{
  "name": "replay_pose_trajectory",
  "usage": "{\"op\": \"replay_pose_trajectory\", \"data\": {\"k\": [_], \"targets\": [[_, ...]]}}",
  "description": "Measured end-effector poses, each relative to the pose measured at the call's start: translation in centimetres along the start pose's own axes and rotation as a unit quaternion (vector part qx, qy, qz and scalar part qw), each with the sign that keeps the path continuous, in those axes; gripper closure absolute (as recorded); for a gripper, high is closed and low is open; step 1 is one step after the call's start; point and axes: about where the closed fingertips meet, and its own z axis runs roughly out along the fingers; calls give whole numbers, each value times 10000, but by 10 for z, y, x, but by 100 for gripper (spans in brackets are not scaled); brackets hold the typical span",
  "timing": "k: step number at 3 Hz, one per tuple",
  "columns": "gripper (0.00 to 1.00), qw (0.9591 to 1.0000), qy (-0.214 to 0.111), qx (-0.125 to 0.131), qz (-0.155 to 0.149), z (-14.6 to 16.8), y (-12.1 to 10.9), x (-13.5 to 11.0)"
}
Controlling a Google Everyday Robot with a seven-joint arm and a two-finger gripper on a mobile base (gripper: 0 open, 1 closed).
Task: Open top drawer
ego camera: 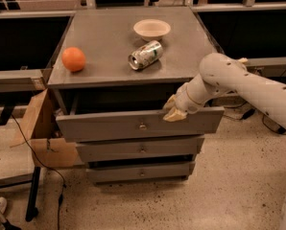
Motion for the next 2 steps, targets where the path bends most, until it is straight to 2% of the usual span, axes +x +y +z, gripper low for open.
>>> {"op": "replay_pose_trajectory", "data": {"k": [1, 2], "targets": [[64, 10000, 0, 0, 0, -7, -2, -4], [47, 9996, 216, -94, -171, -27, 19, 5]]}}
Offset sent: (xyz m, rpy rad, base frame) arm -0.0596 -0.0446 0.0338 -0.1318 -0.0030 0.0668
